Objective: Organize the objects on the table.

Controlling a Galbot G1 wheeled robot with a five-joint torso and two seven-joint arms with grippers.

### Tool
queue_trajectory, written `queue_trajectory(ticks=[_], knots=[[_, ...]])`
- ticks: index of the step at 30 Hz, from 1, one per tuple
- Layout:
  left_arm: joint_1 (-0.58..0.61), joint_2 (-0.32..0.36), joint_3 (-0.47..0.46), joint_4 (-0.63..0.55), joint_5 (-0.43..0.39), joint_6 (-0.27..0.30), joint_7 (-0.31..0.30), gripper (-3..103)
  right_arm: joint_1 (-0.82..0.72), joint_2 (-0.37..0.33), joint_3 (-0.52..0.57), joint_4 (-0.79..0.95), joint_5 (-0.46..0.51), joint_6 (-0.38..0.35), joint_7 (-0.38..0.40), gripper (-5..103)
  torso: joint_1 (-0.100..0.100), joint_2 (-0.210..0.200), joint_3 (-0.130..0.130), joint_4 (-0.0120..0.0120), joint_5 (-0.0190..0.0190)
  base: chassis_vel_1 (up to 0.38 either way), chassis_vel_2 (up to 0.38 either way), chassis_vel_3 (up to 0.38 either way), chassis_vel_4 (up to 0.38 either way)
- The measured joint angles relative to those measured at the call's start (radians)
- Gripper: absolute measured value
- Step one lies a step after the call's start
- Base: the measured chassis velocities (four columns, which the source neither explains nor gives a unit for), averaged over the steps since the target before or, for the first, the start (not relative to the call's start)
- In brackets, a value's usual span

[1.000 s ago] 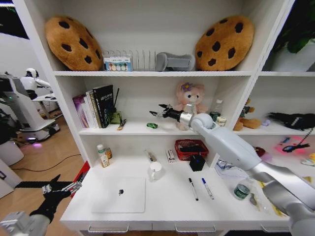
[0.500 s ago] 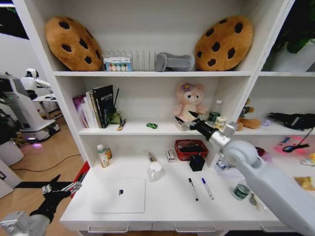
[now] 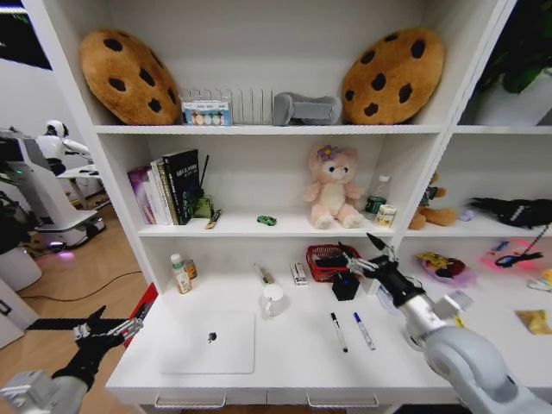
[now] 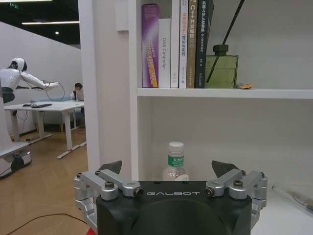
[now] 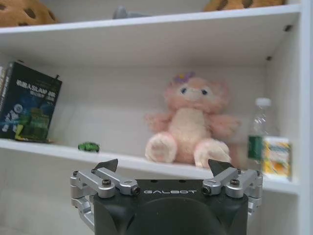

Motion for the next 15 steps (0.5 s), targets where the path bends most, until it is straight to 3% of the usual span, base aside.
queue_trajectory(ticks=[3, 4, 5, 8, 15], knots=[[0.0, 0.0, 0.0, 0.0, 0.0, 0.0, 0.0, 100, -0.118, 0.181, 0.007, -0.011, -0.088, 0.072, -0.002, 100, 0.0, 0.0, 0.0, 0.0001, 0.0004, 0.0, 0.0, 0.0, 0.0], [0.0, 0.0, 0.0, 0.0, 0.0, 0.0, 0.0, 100, -0.118, 0.181, 0.007, -0.011, -0.088, 0.072, -0.002, 100, 0.0, 0.0, 0.0, 0.0001, 0.0004, 0.0, 0.0, 0.0, 0.0], [0.0, 0.0, 0.0, 0.0, 0.0, 0.0, 0.0, 100, -0.146, 0.243, -0.003, -0.018, -0.105, 0.081, 0.012, 100, 0.0, 0.0, 0.0, 0.0001, 0.0001, 0.0, 0.0, 0.0, 0.0], [0.0, 0.0, 0.0, 0.0, 0.0, 0.0, 0.0, 100, -0.174, 0.299, -0.023, -0.034, -0.115, 0.097, 0.015, 100, 0.0, 0.0, 0.0, 0.0007, -0.0003, 0.0, 0.0, 0.0, 0.0], [0.0, 0.0, 0.0, 0.0, 0.0, 0.0, 0.0, 100, -0.173, 0.334, -0.055, -0.116, -0.146, 0.156, -0.03, 100, 0.0, 0.0, 0.0, 0.0007, 0.0001, 0.0, 0.0, 0.0, 0.0]])
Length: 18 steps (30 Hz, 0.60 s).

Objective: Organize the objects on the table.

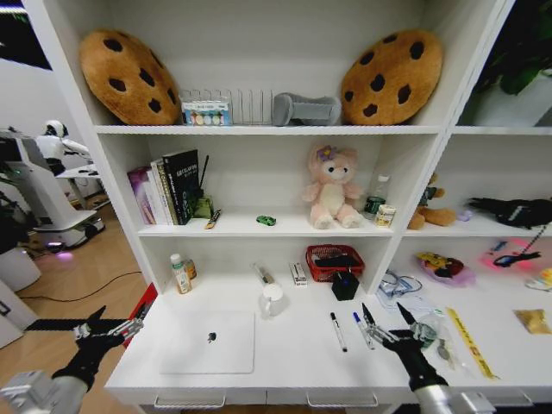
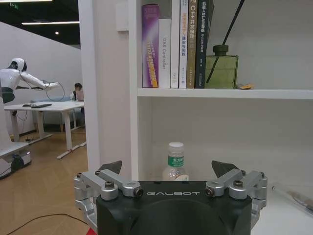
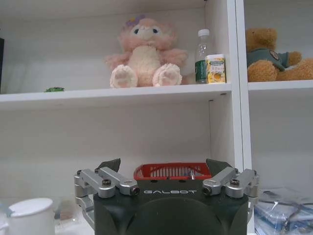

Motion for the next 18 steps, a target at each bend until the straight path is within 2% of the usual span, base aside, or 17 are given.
queue_trajectory(ticks=[1, 4, 5, 12, 18], knots=[[0.0, 0.0, 0.0, 0.0, 0.0, 0.0, 0.0, 100, 0.003, 0.006, -0.008, -0.024, -0.019, 0.019, -0.006, 95, 0.0, 0.0, 0.0, 0.0, 0.0, 0.0, 0.0, 0.0, 0.0], [0.0, 0.0, 0.0, 0.0, 0.0, 0.0, 0.0, 100, 0.004, 0.015, -0.013, -0.052, -0.058, 0.053, -0.023, 95, 0.0, 0.0, 0.0, -0.0003, 0.0, 0.0, 0.0, 0.0, 0.0], [0.0, 0.0, 0.0, 0.0, 0.0, 0.0, 0.0, 100, 0.004, 0.022, -0.019, -0.066, -0.083, 0.084, -0.031, 100, 0.0, 0.0, 0.0, -0.0003, -0.0001, 0.0, 0.0, 0.0, 0.0], [0.0, 0.0, 0.0, 0.0, 0.0, 0.0, 0.0, 100, -0.001, 0.023, -0.035, -0.071, -0.097, 0.089, -0.033, 100, 0.0, 0.0, 0.0, -0.0003, -0.0001, 0.0, 0.0, 0.0, 0.0], [0.0, 0.0, 0.0, 0.0, 0.0, 0.0, 0.0, 100, 0.012, 0.019, -0.051, -0.064, -0.098, 0.062, -0.028, 100, 0.0, 0.0, 0.0, -0.0003, -0.0001, 0.0, 0.0, 0.0, 0.0]])
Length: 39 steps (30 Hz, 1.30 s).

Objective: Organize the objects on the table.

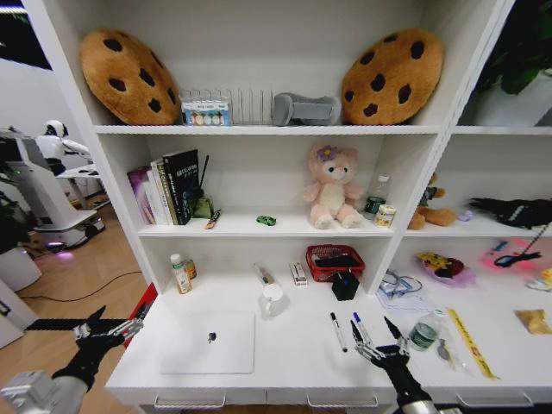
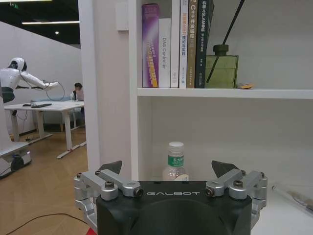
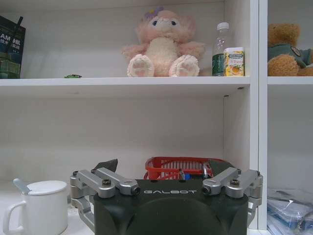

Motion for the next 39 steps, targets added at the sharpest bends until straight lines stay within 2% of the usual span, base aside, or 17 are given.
queue_trajectory(ticks=[15, 17, 20, 23, 25, 28, 29, 31, 34, 39], knots=[[0.0, 0.0, 0.0, 0.0, 0.0, 0.0, 0.0, 100, 0.065, -0.03, -0.044, -0.039, 0.068, -0.061, 0.031, 100, 0.0, 0.0, 0.0, 0.0, 0.0002, 0.0, 0.0, 0.0, 0.0], [0.0, 0.0, 0.0, 0.0, 0.0, 0.0, 0.0, 100, 0.095, -0.041, -0.071, -0.06, 0.098, -0.11, 0.077, 100, 0.0, 0.0, 0.0, -0.0002, 0.0002, 0.0, 0.0, 0.0, 0.0], [0.0, 0.0, 0.0, 0.0, 0.0, 0.0, 0.0, 100, 0.111, -0.049, -0.083, -0.07, 0.103, -0.134, 0.092, 100, 0.0, 0.0, 0.0, -0.0001, 0.0002, 0.0, 0.0, 0.0, 0.0], [0.0, 0.0, 0.0, 0.0, 0.0, 0.0, 0.0, 100, 0.199, -0.092, -0.139, -0.101, 0.12, -0.28, 0.186, 100, 0.0, 0.0, 0.0, 0.0, 0.0004, 0.0, 0.0, 0.0, 0.0], [0.0, 0.0, 0.0, 0.0, 0.0, 0.0, 0.0, 100, 0.214, -0.102, -0.145, -0.103, 0.121, -0.305, 0.199, 100, 0.0, 0.0, 0.0, 0.0, 0.0003, 0.0, 0.0, 0.0, 0.0], [0.0, 0.0, 0.0, 0.0, 0.0, 0.0, 0.0, 100, 0.294, -0.182, -0.182, -0.121, 0.143, -0.428, 0.257, 100, 0.0, 0.0, 0.0, 0.0002, 0.0001, 0.0, 0.0, 0.0, 0.0], [0.0, 0.0, 0.0, 0.0, 0.0, 0.0, 0.0, 100, 0.294, -0.182, -0.182, -0.121, 0.143, -0.428, 0.257, 100, 0.0, 0.0, 0.0, 0.0002, 0.0001, 0.0, 0.0, 0.0, 0.0], [0.0, 0.0, 0.0, 0.0, 0.0, 0.0, 0.0, 100, 0.323, -0.231, -0.198, -0.134, 0.157, -0.478, 0.279, 100, 0.0, 0.0, 0.0, 0.0, 0.0002, 0.0, 0.0, 0.0, 0.0], [0.0, 0.0, 0.0, 0.0, 0.0, 0.0, 0.0, 100, 0.354, -0.268, -0.229, -0.153, 0.174, -0.513, 0.304, 100, 0.0, 0.0, 0.0, -0.0001, 0.0, 0.0, 0.0, 0.0, 0.0], [0.0, 0.0, 0.0, 0.0, 0.0, 0.0, 0.0, 100, 0.39, -0.279, -0.291, -0.177, 0.197, -0.549, 0.34, 100, 0.0, 0.0, 0.0, -0.0001, 0.0002, 0.0, 0.0, 0.0, 0.0]])
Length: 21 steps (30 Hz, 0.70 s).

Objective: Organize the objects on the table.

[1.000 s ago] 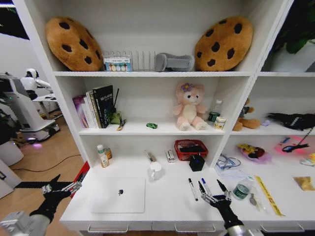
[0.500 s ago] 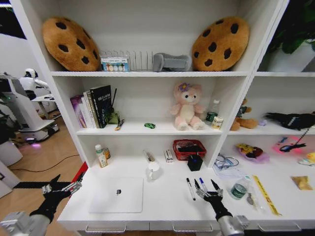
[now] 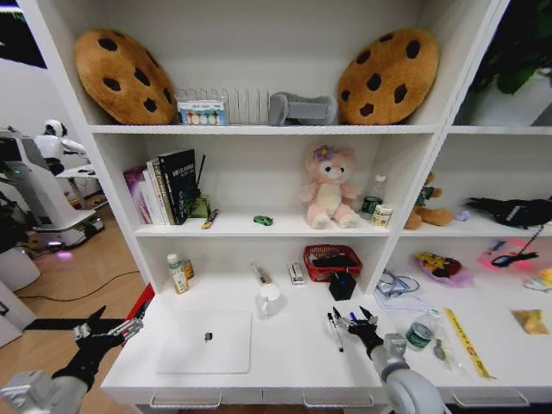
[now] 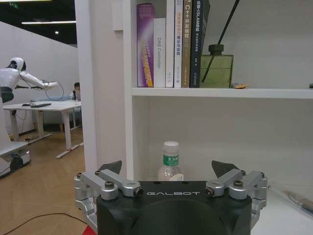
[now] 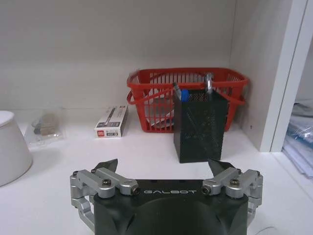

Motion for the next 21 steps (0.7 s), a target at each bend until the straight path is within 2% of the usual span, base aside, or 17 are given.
queue_trajectory(ticks=[13, 15, 16, 18, 20, 21], knots=[[0.0, 0.0, 0.0, 0.0, 0.0, 0.0, 0.0, 100, 0.09, 0.007, -0.104, -0.085, 0.043, -0.031, 0.027, 102, 0.0, 0.0, 0.0, 0.0001, -0.0001, 0.0, 0.0, 0.0, 0.0], [0.0, 0.0, 0.0, 0.0, 0.0, 0.0, 0.0, 100, 0.096, 0.007, -0.11, -0.091, 0.043, -0.032, 0.027, 99, 0.0, 0.0, 0.0, 0.0001, -0.0001, 0.0, 0.0, 0.0, 0.0], [0.0, 0.0, 0.0, 0.0, 0.0, 0.0, 0.0, 100, 0.1, 0.007, -0.114, -0.094, 0.043, -0.035, 0.028, 93, 0.0, 0.0, 0.0, 0.0001, -0.0001, 0.0, 0.0, 0.0, 0.0], [0.0, 0.0, 0.0, 0.0, 0.0, 0.0, 0.0, 100, 0.102, 0.007, -0.117, -0.096, 0.043, -0.037, 0.03, 93, 0.0, 0.0, 0.0, 0.0001, -0.0001, 0.0, 0.0, 0.0, 0.0], [0.0, 0.0, 0.0, 0.0, 0.0, 0.0, 0.0, 100, 0.103, 0.004, -0.121, -0.098, 0.043, -0.043, 0.032, 80, 0.0, 0.0, 0.0, 0.0, -0.0001, 0.0, 0.0, 0.0, 0.0], [0.0, 0.0, 0.0, 0.0, 0.0, 0.0, 0.0, 100, 0.103, 0.004, -0.121, -0.098, 0.043, -0.043, 0.032, 80, 0.0, 0.0, 0.0, 0.0, -0.0001, 0.0, 0.0, 0.0, 0.0]])
